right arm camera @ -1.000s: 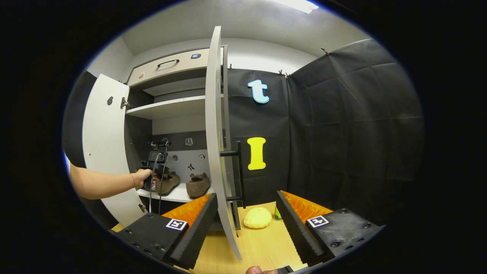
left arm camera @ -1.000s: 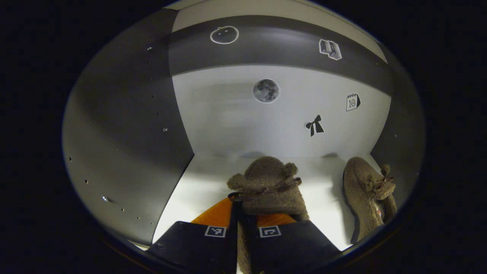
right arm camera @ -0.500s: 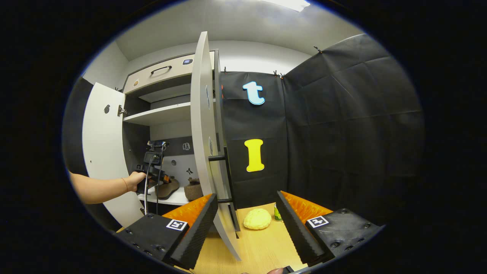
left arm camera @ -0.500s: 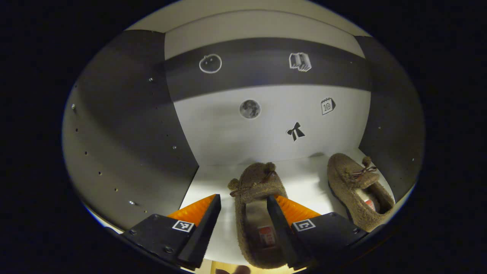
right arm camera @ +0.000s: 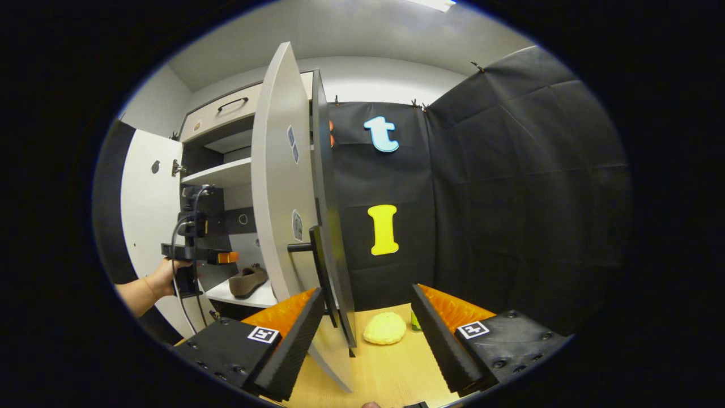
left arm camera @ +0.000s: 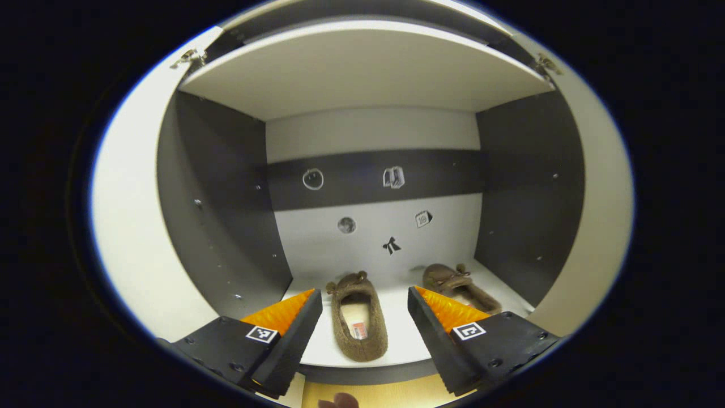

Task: Grab one shoe with the right hand and put it into the shoe cabinet, grab the other shoe with the left hand and put it into the shoe cabinet; then close the right door with the right hand and the left door with the left hand.

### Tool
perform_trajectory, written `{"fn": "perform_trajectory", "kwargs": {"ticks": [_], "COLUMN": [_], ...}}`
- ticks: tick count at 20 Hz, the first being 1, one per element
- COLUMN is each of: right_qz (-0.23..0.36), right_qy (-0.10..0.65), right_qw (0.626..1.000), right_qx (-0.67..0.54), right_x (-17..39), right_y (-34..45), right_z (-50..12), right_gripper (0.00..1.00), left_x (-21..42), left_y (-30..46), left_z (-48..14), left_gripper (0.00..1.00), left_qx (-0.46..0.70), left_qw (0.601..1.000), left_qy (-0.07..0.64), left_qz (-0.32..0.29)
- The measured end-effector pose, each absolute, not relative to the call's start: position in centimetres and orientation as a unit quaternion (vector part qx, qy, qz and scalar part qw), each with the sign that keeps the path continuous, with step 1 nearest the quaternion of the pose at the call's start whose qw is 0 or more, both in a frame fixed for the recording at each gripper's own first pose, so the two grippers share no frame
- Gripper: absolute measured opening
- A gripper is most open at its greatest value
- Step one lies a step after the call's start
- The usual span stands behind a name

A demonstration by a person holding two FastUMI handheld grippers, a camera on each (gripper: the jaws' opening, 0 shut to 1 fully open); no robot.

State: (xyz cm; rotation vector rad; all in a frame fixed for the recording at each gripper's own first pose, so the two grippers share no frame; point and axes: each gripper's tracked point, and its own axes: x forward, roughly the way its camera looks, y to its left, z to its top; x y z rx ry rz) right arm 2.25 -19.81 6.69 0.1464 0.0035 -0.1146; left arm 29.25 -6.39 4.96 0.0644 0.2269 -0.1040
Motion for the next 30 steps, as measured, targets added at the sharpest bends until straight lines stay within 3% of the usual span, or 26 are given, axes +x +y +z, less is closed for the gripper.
{"fn": "perform_trajectory", "kwargs": {"ticks": [2, 7, 12, 23, 30], "right_qz": [-0.054, -0.038, -0.029, -0.031, 0.008], "right_qy": [0.001, 0.005, 0.008, 0.008, 0.009], "right_qw": [0.996, 0.997, 0.997, 0.997, 0.998], "right_qx": [0.067, 0.065, 0.072, 0.068, 0.069], "right_x": [3.4, 5.0, 5.2, 5.0, 4.9], "right_y": [-19.7, -19.6, -19.1, -17.4, -13.4], "right_z": [6.7, 6.6, 6.6, 6.4, 6.3], "right_gripper": [0.98, 0.98, 0.98, 0.98, 0.98], "left_x": [26.4, 19.8, 14.9, 9.0, 7.3], "left_y": [-6.5, -6.1, -6.1, -4.5, -1.5], "left_z": [5.9, 7.6, 8.2, 6.9, 6.6], "left_gripper": [0.93, 1.00, 0.96, 0.96, 0.97], "left_qx": [0.028, 0.020, 0.003, -0.011, -0.028], "left_qw": [0.993, 0.997, 0.997, 0.997, 0.997], "left_qy": [0.097, 0.055, 0.042, 0.042, 0.044], "left_qz": [-0.056, -0.050, -0.062, -0.061, -0.050]}}
